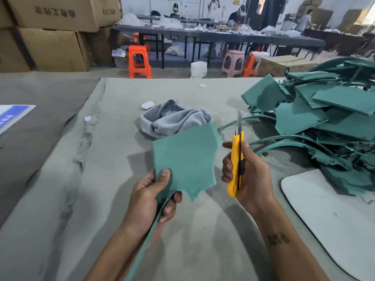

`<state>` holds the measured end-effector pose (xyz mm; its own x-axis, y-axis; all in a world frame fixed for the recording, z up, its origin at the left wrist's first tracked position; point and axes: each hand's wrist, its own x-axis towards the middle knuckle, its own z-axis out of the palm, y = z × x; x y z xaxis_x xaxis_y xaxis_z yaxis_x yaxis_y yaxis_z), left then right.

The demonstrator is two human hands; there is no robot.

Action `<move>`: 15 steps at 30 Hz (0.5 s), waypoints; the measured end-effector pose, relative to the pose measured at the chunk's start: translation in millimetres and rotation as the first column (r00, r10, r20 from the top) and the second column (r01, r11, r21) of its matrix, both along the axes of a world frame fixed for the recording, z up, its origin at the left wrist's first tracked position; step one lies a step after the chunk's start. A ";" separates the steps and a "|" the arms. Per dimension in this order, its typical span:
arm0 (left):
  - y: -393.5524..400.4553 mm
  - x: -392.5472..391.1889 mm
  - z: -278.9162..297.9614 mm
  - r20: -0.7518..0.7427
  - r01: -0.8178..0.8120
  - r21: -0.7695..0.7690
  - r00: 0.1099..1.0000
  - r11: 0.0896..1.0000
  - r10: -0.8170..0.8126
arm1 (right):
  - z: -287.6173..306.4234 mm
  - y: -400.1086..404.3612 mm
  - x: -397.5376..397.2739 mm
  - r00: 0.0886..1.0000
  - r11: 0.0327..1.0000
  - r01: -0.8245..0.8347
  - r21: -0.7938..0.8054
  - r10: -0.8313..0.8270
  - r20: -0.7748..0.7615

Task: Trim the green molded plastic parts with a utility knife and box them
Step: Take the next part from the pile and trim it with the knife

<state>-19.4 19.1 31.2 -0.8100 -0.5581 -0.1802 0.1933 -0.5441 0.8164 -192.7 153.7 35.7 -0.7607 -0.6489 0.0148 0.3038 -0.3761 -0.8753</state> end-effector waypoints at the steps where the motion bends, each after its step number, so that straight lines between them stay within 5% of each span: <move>1: -0.8 -1.1 0.2 -0.018 -0.062 0.004 0.998 0.998 0.062 | 1.3 -0.3 2.4 1.000 1.000 -0.020 -0.008 0.020 -0.011; 5: -6.9 0.6 1.4 -0.054 -0.177 0.031 0.982 0.984 0.179 | 0.7 -4.5 14.1 0.988 0.995 -0.097 0.024 0.099 -0.121; 8: -12.3 -0.5 0.0 -0.069 -0.226 0.025 0.971 0.974 0.227 | -5.2 -5.4 21.3 0.934 0.994 -0.063 0.094 0.091 -0.345; 12: -18.1 -2.8 -2.4 0.011 -0.271 0.058 0.963 0.961 0.271 | -14.7 -9.5 31.8 0.724 0.982 0.089 0.166 0.050 -0.688; 15: -17.4 -2.4 -3.6 0.012 -0.285 0.079 0.958 0.955 0.285 | -19.1 -14.8 35.4 0.593 0.956 0.215 0.201 0.036 -0.805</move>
<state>-21.8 1.7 27.5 -0.6191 -0.7499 -0.2334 0.3496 -0.5292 0.7731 -157.3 138.9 16.6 -0.5791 -0.6518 0.4897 -0.5803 -0.0923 -0.8091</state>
